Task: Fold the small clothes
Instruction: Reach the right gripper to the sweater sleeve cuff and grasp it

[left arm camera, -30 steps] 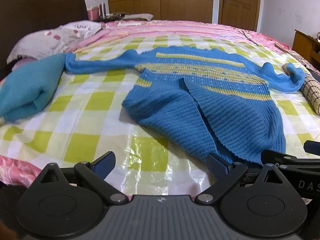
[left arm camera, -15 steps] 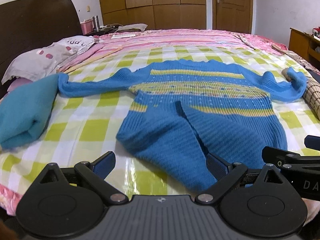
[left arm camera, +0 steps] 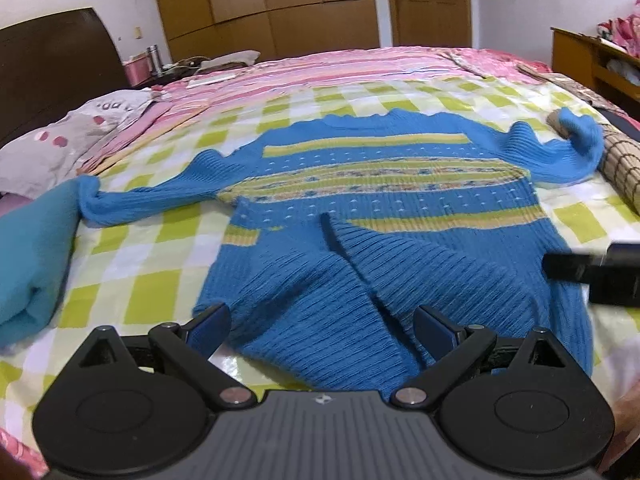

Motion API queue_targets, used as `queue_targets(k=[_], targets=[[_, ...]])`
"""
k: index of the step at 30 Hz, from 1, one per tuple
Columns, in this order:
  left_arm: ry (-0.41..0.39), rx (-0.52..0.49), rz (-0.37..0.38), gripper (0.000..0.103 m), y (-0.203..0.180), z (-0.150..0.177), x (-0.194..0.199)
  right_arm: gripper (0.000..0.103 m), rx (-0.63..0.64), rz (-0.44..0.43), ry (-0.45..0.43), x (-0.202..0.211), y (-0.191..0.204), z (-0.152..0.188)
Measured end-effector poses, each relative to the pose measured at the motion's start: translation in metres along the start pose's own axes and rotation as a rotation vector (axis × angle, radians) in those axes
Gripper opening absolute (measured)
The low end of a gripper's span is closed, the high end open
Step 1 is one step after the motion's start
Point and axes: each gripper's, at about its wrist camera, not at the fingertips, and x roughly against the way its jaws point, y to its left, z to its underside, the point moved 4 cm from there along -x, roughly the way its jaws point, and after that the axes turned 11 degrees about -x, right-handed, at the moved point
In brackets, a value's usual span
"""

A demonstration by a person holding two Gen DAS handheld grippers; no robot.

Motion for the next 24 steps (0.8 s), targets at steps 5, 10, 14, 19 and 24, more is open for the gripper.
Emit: queue_targets(k=[5,10,14,19,24], targets=[[-0.067,-0.015,0.028,0.102,-0.009,-0.025,0.005,0.083,-0.037,0.039,-0.066,0.002,-0.026,-0.031],[-0.115,-0.051,0.049,0.102,-0.023,-0.058,-0.001,0.082,-0.105,0.078,-0.1,-0.004,-0.062,-0.066],[-0.149,-0.087,0.048,0.103,-0.034,-0.081,-0.016,0.08,-0.139,0.136,-0.135,-0.014,-0.091,-0.097],[-0.125,-0.093,0.053,0.103,-0.042,-0.1,-0.044,0.08,-0.18,0.203,-0.16,-0.031,-0.127,-0.135],[-0.113,-0.083,0.078,0.102,-0.048,-0.106,-0.057,0.08,-0.254,0.25,-0.173,-0.058,-0.161,-0.176]])
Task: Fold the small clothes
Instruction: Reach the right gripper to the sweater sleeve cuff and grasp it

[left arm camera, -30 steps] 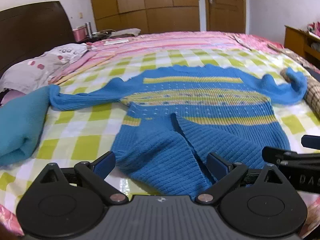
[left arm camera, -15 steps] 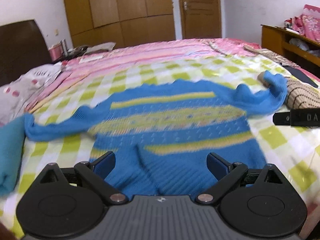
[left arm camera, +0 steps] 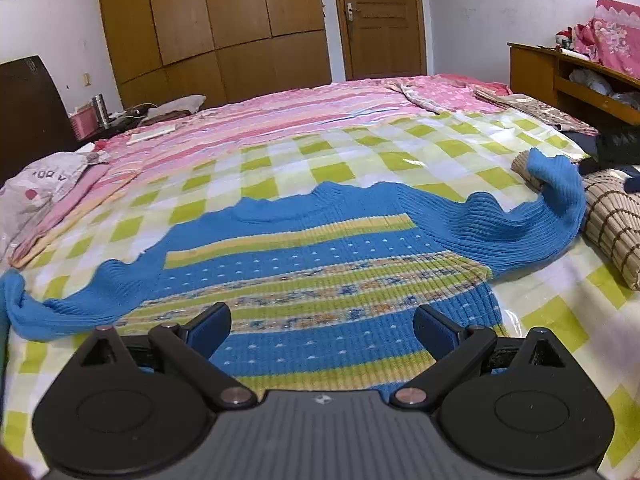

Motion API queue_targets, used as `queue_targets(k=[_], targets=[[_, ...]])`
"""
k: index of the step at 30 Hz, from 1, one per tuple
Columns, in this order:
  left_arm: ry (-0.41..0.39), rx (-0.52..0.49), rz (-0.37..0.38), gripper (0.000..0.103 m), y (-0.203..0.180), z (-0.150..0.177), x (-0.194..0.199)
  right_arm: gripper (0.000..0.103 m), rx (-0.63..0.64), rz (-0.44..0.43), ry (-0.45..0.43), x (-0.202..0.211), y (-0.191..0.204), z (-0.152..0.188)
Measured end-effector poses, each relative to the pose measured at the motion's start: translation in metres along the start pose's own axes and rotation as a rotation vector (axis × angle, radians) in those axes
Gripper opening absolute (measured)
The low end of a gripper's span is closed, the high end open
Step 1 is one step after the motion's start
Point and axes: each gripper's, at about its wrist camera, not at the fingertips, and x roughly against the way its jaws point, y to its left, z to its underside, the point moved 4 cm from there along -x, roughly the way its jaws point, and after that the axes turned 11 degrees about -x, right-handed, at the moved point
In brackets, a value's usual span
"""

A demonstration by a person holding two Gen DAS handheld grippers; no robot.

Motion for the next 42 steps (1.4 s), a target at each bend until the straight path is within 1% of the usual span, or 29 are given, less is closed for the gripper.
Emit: queue_targets(k=[2,6,10,12,13,14,17,18,19,20,21,22,26,27,28,30,32,33,34,35,37,42], targets=[[0.005,-0.009,0.006,0.102,-0.003,0.0,-0.005,0.08,-0.039,0.008,0.009,-0.016,-0.005,-0.013],[0.009,-0.014,0.025,0.102,-0.008,0.0,-0.009,0.08,-0.106,0.052,0.038,-0.049,-0.015,-0.03],[0.01,-0.02,0.034,0.102,-0.008,0.003,-0.008,0.077,-0.153,0.073,0.067,-0.069,-0.023,-0.036],[0.014,-0.016,0.039,0.102,-0.007,0.006,-0.007,0.073,-0.168,0.074,0.073,-0.073,-0.023,-0.037],[0.017,-0.014,0.039,0.102,-0.005,0.008,-0.006,0.066,-0.167,0.076,0.075,-0.074,-0.023,-0.038],[0.02,-0.011,0.037,0.102,-0.004,0.01,-0.004,0.052,-0.161,0.08,0.077,-0.075,-0.022,-0.038],[0.023,-0.01,0.023,0.102,0.002,0.015,0.004,0.028,-0.168,0.078,0.098,-0.078,-0.023,-0.04],[0.022,-0.011,0.015,0.102,0.005,0.017,0.008,0.023,-0.183,0.062,0.103,-0.076,-0.025,-0.041],[0.021,-0.013,0.006,0.102,0.008,0.02,0.012,0.01,-0.21,0.029,0.111,-0.073,-0.026,-0.043],[0.019,-0.015,-0.005,0.102,0.011,0.022,0.018,0.006,-0.25,-0.025,0.123,-0.068,-0.028,-0.044],[0.018,-0.016,-0.013,0.102,0.014,0.024,0.022,0.006,-0.278,-0.071,0.127,-0.062,-0.027,-0.044],[0.016,-0.018,-0.024,0.102,0.018,0.026,0.027,0.006,-0.286,-0.097,0.12,-0.056,-0.025,-0.045],[-0.018,-0.016,-0.045,0.102,0.03,0.027,0.044,0.006,-0.259,-0.133,0.074,-0.032,-0.009,-0.047],[-0.028,-0.015,-0.046,0.103,0.031,0.026,0.046,0.009,-0.262,-0.131,0.068,-0.029,-0.008,-0.049],[-0.038,-0.012,-0.043,0.103,0.032,0.025,0.047,0.015,-0.27,-0.123,0.071,-0.027,-0.008,-0.05],[-0.054,-0.005,-0.027,0.103,0.033,0.021,0.046,0.018,-0.291,-0.08,0.08,-0.033,-0.014,-0.053],[-0.065,-0.001,-0.015,0.103,0.031,0.019,0.043,0.03,-0.304,-0.035,0.094,-0.045,-0.022,-0.054],[-0.071,-0.003,-0.012,0.103,0.03,0.018,0.042,0.034,-0.315,-0.023,0.106,-0.052,-0.027,-0.054],[-0.075,-0.006,-0.009,0.103,0.028,0.017,0.039,0.044,-0.327,-0.017,0.12,-0.058,-0.031,-0.054],[-0.075,-0.009,-0.006,0.103,0.027,0.015,0.037,0.049,-0.346,-0.011,0.132,-0.065,-0.036,-0.053],[-0.068,-0.009,0.004,0.103,0.024,0.014,0.033,0.049,-0.359,0.007,0.138,-0.076,-0.041,-0.053],[-0.039,-0.014,0.026,0.103,0.018,0.015,0.023,0.049,-0.308,0.021,0.13,-0.096,-0.039,-0.051]])
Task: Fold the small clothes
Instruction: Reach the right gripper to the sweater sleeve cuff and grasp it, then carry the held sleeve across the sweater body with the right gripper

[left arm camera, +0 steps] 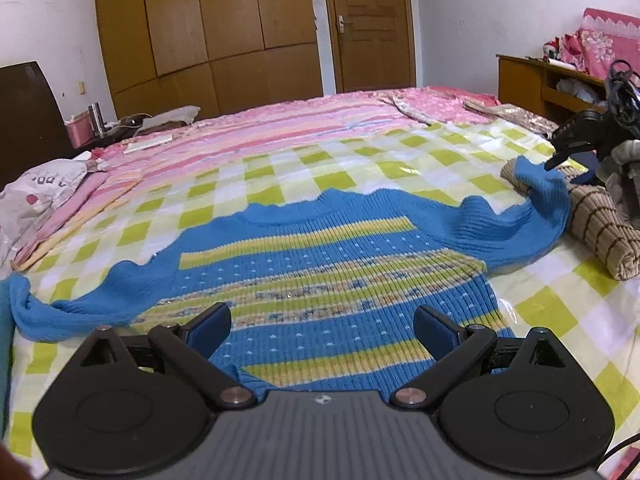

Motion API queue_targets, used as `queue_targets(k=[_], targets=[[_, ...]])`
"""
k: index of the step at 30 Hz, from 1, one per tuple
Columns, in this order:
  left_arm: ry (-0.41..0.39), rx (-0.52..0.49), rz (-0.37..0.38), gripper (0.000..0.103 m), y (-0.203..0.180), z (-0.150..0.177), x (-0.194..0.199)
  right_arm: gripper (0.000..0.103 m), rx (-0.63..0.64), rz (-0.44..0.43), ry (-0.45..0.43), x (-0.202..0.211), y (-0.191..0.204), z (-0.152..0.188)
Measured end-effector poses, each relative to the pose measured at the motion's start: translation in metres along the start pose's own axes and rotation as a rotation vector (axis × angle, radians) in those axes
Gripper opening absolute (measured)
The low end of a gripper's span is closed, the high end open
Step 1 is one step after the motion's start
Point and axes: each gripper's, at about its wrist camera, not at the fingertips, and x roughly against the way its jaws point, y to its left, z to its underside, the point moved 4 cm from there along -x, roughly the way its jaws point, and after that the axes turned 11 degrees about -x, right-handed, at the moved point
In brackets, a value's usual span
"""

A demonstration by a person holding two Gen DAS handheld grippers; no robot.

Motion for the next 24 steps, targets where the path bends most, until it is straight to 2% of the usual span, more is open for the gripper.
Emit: queue_targets(k=[1,3,4,5,7,11,15,20,24], targets=[[0.005,-0.005,0.002,0.103,-0.001,0.001,-0.001,0.048,0.02,0.007,0.0,-0.004,0.002,0.002],[0.014,-0.019,0.006,0.103,-0.003,0.003,-0.002,0.038,0.055,0.033,-0.012,-0.009,0.005,0.005],[0.018,-0.026,0.007,0.103,-0.002,0.005,-0.001,0.023,0.078,0.052,-0.024,-0.011,0.007,0.007],[0.021,-0.028,0.011,0.103,-0.001,0.007,0.0,0.014,0.087,0.055,-0.025,-0.011,0.008,0.008],[0.028,-0.022,0.019,0.103,0.004,0.011,0.002,0.01,0.069,0.022,-0.027,-0.004,0.01,0.01],[0.027,-0.011,0.003,0.103,0.023,0.019,0.006,0.009,0.093,-0.078,-0.039,0.027,0.037,0.023],[0.005,-0.002,-0.031,0.103,0.044,0.023,0.011,0.009,0.137,-0.215,-0.005,0.058,0.088,0.049],[-0.045,0.046,-0.081,0.103,0.074,0.029,0.021,0.009,0.244,-0.346,0.081,0.074,0.172,0.108],[-0.066,0.111,-0.092,0.103,0.095,0.04,0.022,0.009,0.341,-0.386,0.166,0.066,0.225,0.169]])
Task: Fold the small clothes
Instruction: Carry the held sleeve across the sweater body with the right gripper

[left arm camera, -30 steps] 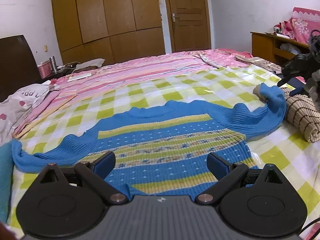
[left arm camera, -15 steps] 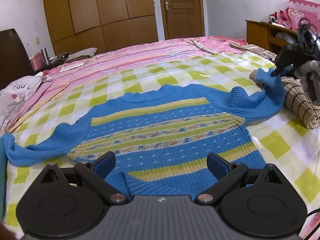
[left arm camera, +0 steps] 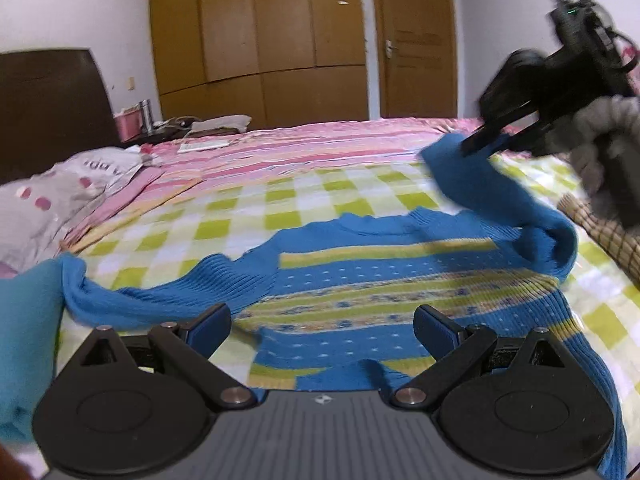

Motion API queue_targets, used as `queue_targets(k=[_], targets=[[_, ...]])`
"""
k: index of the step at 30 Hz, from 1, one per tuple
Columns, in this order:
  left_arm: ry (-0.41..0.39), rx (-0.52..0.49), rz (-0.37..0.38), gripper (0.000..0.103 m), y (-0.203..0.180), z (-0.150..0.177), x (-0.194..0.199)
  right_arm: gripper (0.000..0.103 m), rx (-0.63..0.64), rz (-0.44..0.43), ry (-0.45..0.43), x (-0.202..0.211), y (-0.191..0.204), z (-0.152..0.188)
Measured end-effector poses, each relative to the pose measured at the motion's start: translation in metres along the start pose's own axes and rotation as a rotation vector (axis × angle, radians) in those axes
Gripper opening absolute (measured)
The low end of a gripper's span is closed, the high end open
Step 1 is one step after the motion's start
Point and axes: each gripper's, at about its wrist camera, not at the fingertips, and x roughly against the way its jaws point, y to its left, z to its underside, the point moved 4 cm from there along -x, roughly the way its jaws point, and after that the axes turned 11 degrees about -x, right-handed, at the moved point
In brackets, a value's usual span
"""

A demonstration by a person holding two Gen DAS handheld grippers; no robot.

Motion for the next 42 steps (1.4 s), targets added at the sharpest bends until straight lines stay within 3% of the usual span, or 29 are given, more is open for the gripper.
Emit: queue_targets(k=[6,11,18,22,27,30,36,39,42], targets=[[-0.014,-0.016,-0.03,0.103,0.023,0.014,-0.002,0.008,0.11,-0.025,0.156,-0.057,0.06,0.074],[-0.002,0.019,-0.017,0.103,0.039,0.019,-0.008,0.009,0.199,-0.009,0.236,-0.082,0.08,0.124],[0.003,0.033,-0.026,0.103,0.047,0.022,-0.01,0.015,0.277,-0.001,0.304,-0.096,0.087,0.148],[0.01,0.037,-0.028,0.103,0.047,0.024,-0.012,0.024,0.291,-0.077,0.32,-0.087,0.088,0.152],[0.024,0.026,-0.029,0.103,0.045,0.026,-0.018,0.025,0.28,-0.114,0.275,-0.067,0.081,0.141],[0.02,0.021,-0.028,0.103,0.044,0.027,-0.018,0.025,0.285,-0.063,0.2,-0.051,0.063,0.125],[0.021,0.02,-0.03,0.103,0.043,0.029,-0.02,0.025,0.219,0.158,0.034,-0.019,-0.014,0.084],[0.034,0.016,-0.03,0.103,0.041,0.032,-0.023,0.026,0.175,0.291,0.017,-0.015,-0.056,0.078],[0.042,0.008,-0.032,0.103,0.038,0.033,-0.025,0.019,0.131,0.324,0.019,-0.012,-0.085,0.076]])
